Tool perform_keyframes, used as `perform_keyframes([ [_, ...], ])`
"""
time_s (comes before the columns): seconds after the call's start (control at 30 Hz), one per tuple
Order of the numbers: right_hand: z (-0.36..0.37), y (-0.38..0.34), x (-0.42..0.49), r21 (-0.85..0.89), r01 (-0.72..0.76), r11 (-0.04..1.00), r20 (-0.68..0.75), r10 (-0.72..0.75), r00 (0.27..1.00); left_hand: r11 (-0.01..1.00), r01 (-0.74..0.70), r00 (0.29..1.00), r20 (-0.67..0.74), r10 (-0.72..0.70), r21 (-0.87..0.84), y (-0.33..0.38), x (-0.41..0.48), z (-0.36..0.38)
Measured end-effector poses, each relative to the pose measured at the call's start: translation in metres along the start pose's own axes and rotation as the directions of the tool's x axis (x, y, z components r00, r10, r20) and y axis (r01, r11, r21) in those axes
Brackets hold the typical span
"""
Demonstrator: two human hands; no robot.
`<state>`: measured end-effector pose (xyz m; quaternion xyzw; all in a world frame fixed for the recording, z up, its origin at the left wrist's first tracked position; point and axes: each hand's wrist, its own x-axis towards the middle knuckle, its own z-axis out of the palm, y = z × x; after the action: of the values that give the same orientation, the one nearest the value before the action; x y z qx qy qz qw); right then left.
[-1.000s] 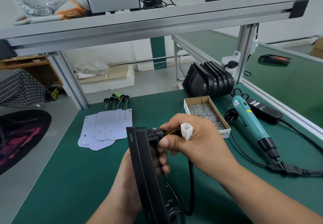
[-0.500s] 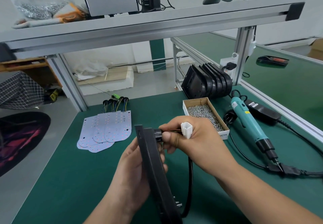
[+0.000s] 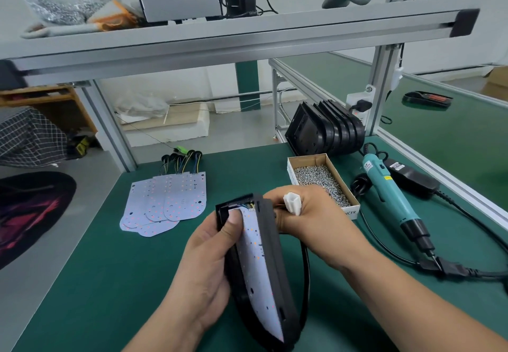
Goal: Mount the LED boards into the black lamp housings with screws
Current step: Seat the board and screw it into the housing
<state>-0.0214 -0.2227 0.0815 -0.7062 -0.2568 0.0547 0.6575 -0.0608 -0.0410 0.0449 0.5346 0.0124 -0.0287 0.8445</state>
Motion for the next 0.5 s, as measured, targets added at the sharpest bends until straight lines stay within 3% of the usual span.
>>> perform_keyframes([
  [0.07,-0.001,0.006,0.003,0.0,-0.039,0.999,-0.006,0.039,0.999,0.999,0.006,1.0,-0.002,-0.006,-0.037,0.002,0.003,-0.005],
  [0.17,-0.003,0.019,0.009,-0.128,-0.086,0.988,-0.171,0.063,0.983,0.998,0.026,0.999,-0.038,-0.028,-0.06,0.001,0.006,-0.01],
  [0.3,-0.003,0.039,0.018,-0.468,-0.184,0.865,-0.363,0.002,0.932,0.999,0.015,0.994,-0.109,-0.019,-0.03,-0.001,0.013,-0.017],
  [0.37,-0.003,0.048,0.023,-0.612,-0.208,0.763,-0.315,0.006,0.949,1.0,-0.002,0.984,-0.176,0.002,0.003,0.0,0.017,-0.021],
  [0.5,0.002,0.06,0.034,-0.814,-0.082,0.575,-0.036,0.091,0.995,0.997,-0.018,0.964,-0.264,0.037,0.072,0.002,0.023,-0.03],
])
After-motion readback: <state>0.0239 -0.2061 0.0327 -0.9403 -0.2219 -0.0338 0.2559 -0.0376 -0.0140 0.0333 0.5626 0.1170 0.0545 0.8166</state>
